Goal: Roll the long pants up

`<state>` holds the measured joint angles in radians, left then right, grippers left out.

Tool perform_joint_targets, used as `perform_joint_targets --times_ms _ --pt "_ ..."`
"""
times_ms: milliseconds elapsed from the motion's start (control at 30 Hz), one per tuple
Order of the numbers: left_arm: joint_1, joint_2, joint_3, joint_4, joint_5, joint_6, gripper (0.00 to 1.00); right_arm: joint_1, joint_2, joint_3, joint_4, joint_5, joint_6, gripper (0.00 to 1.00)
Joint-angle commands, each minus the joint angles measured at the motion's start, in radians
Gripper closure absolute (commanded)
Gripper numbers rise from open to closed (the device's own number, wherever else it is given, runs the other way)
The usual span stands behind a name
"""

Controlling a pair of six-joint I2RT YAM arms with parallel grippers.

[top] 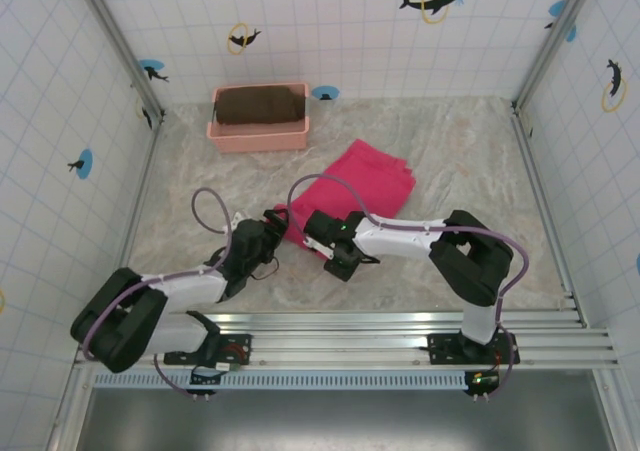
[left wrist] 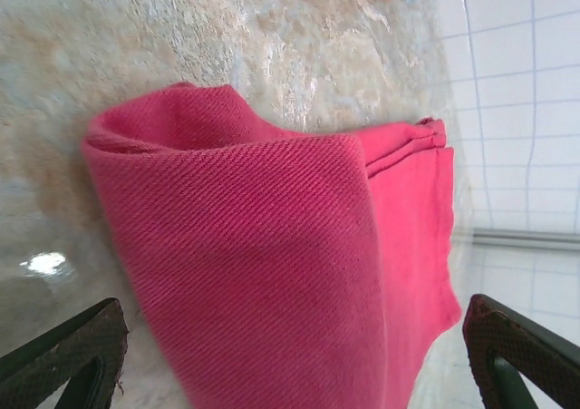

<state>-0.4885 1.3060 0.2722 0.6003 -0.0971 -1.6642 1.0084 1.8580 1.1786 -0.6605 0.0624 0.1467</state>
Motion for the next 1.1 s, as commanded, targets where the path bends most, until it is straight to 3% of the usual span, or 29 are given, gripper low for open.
perform_joint_targets --times_ms 0,300,333,367,433,467,533,633,667,767,867,1067 --pt "-0.037 0.100 -0.001 0.199 0.015 -0.073 0.03 0.006 0.069 -0.010 0.002 -0.115 0.004 1.00" --pt "-0.039 0.383 0.034 0.372 0.088 -0.059 0.06 0.013 0.052 -0.016 -0.001 -0.090 0.007 1.00" --pt "-0.037 0.400 0.043 0.379 0.100 -0.041 0.14 0.014 0.051 -0.018 -0.001 -0.088 0.004 1.00" --pt "-0.031 0.420 0.054 0.385 0.122 -0.019 0.29 0.013 0.050 -0.021 -0.002 -0.085 0.000 1.00" --pt "-0.019 0.460 0.081 0.407 0.182 0.033 0.83 0.012 0.047 -0.027 0.001 -0.080 -0.001 1.00" --pt "-0.021 0.484 0.096 0.409 0.221 0.046 1.00 0.012 0.044 -0.031 0.003 -0.077 -0.001 1.00" --pt "0.017 0.517 0.112 0.416 0.271 0.065 1.00 0.012 0.040 -0.040 0.012 -0.064 0.000 1.00" --pt "0.020 0.491 0.132 0.221 0.319 0.081 1.00 0.007 0.034 -0.045 0.010 -0.026 0.010 1.00" --pt "0.021 0.449 0.147 0.079 0.322 0.105 1.00 0.004 0.027 -0.042 0.003 -0.008 0.017 0.97" --pt "0.021 0.279 0.257 -0.506 0.257 0.218 1.00 0.003 -0.025 -0.030 -0.022 0.066 0.038 0.40" --pt "0.018 0.200 0.383 -0.866 0.193 0.306 1.00 0.007 -0.116 -0.013 -0.056 0.138 0.062 0.04" --pt "-0.003 0.308 0.600 -1.241 0.167 0.341 1.00 0.062 -0.273 0.035 -0.134 0.261 0.113 0.01"
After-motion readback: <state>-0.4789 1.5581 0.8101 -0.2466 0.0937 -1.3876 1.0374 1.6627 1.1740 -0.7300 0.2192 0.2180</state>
